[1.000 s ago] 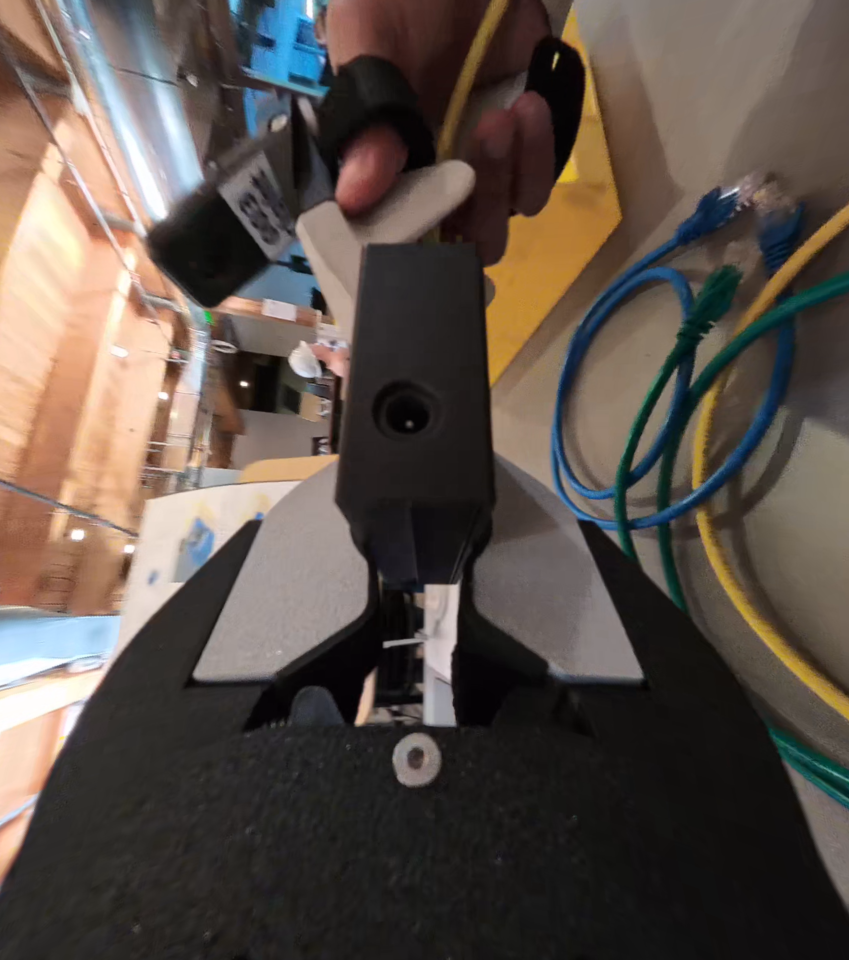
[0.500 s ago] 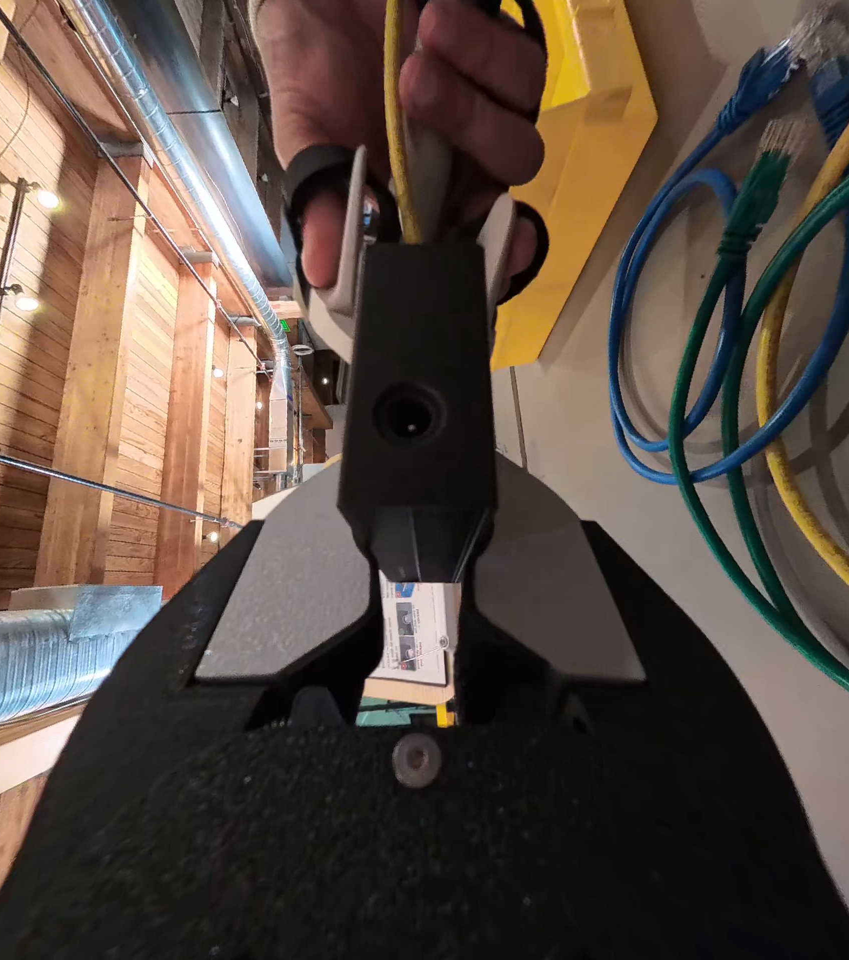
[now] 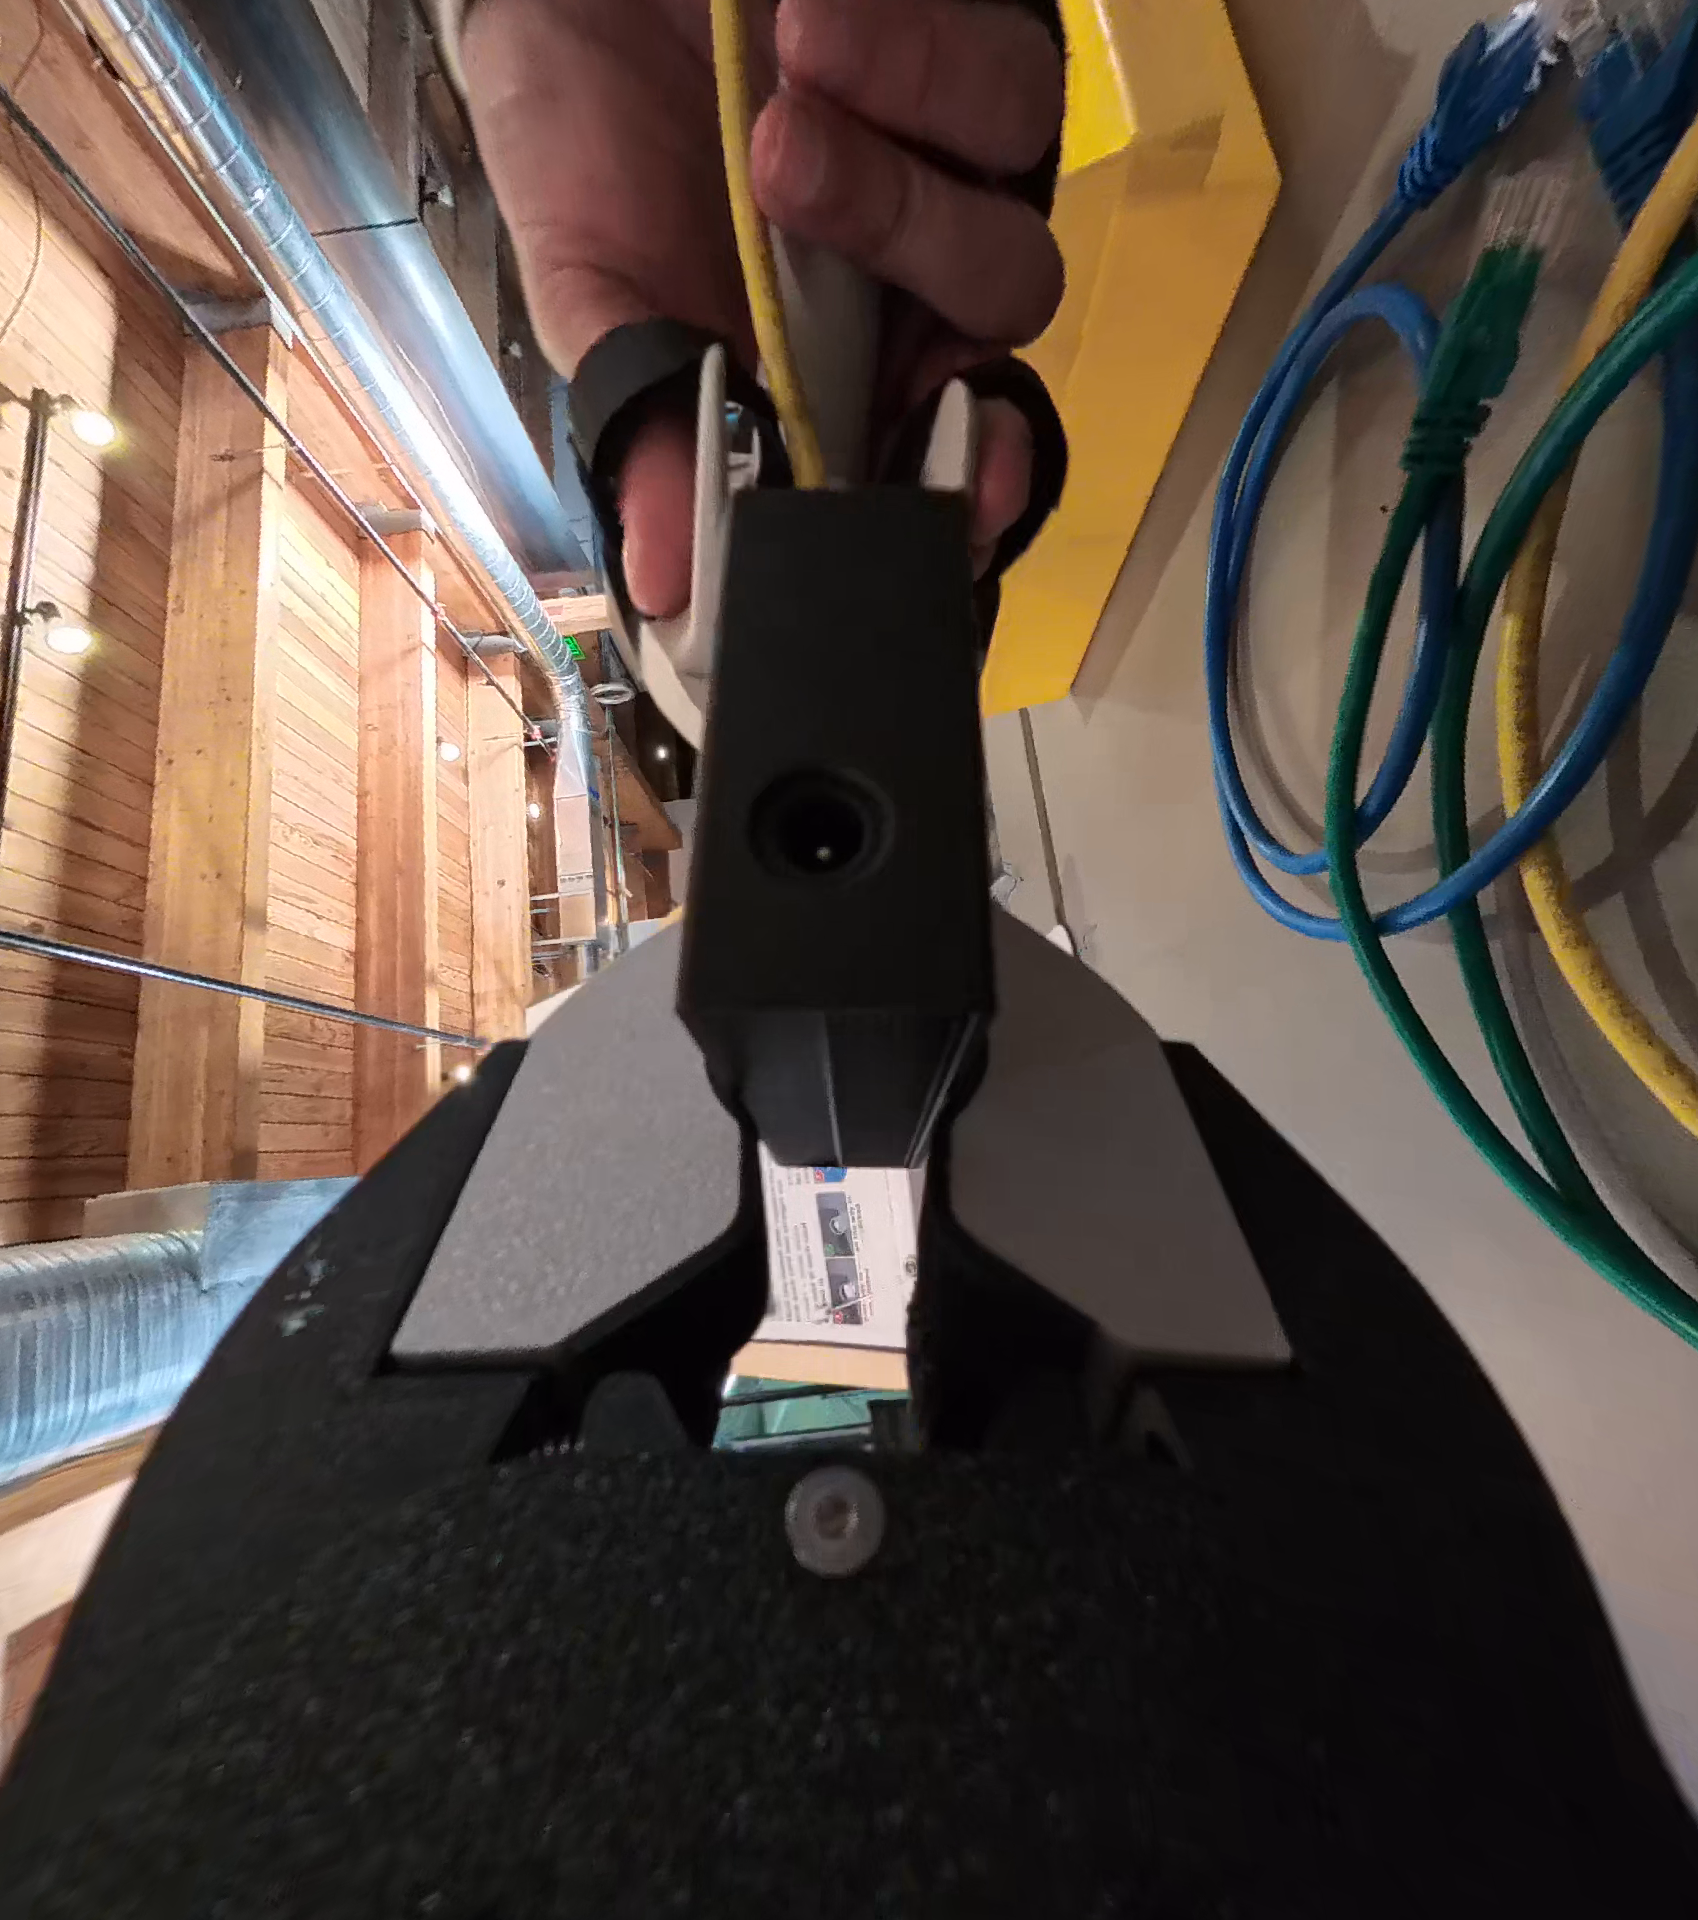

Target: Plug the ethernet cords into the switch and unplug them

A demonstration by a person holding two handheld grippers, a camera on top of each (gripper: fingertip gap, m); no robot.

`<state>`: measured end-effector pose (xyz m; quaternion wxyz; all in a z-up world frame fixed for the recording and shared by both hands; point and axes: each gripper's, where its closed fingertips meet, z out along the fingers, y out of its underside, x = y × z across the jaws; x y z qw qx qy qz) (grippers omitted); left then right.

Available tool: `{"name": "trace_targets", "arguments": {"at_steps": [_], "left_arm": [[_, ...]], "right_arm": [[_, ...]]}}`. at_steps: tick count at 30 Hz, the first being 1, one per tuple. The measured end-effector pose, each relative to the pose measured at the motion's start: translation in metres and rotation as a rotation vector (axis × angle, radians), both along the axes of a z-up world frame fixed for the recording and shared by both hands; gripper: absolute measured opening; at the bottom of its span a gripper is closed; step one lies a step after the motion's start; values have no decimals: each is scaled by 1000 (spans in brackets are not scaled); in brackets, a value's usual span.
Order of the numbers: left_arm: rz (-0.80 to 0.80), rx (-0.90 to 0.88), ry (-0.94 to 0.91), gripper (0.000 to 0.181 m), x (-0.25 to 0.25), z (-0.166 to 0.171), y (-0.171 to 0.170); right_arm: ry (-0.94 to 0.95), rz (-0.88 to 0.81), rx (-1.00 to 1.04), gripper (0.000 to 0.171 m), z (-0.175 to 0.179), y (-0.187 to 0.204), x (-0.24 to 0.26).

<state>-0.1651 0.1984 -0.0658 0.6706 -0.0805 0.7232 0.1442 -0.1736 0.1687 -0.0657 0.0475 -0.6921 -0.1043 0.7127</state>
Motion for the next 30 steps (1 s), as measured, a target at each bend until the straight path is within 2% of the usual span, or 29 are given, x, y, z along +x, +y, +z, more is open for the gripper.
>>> {"name": "trace_targets", "arguments": {"at_steps": [5,10,17,20,21,22,23,24,26,28,30], "left_arm": [[36,15,0,29,2,-7,-1],[77,48,-5,29,4,-5,4],[98,90,74,29,8,-22,3],[111,82,91,30,9,-27,7],[139,47,144,31,10,-35,10],[174,15,186,30,11,-41,12],[192,16,164,30,11,-40,15],[183,14,105,30,10,-32,17],[135,-66,71,30,10,-30,18],[135,20,15,30,9,-24,18],[106,69,-45,30,5,-16,13]], "right_arm": [[-77,-7,51,13,-11,-1,2],[-201,-22,217,13,-10,6,7],[-392,-5,342,15,-28,8,15],[-504,-1,439,15,-32,14,18],[-560,-10,493,0,-35,17,17],[-694,11,603,0,-46,18,20],[-747,15,684,0,-48,21,21],[-676,-22,685,0,-39,23,19],[-527,-52,543,0,-29,23,17],[-527,-46,609,0,-26,22,16],[-446,-51,582,0,-14,21,16]]}}
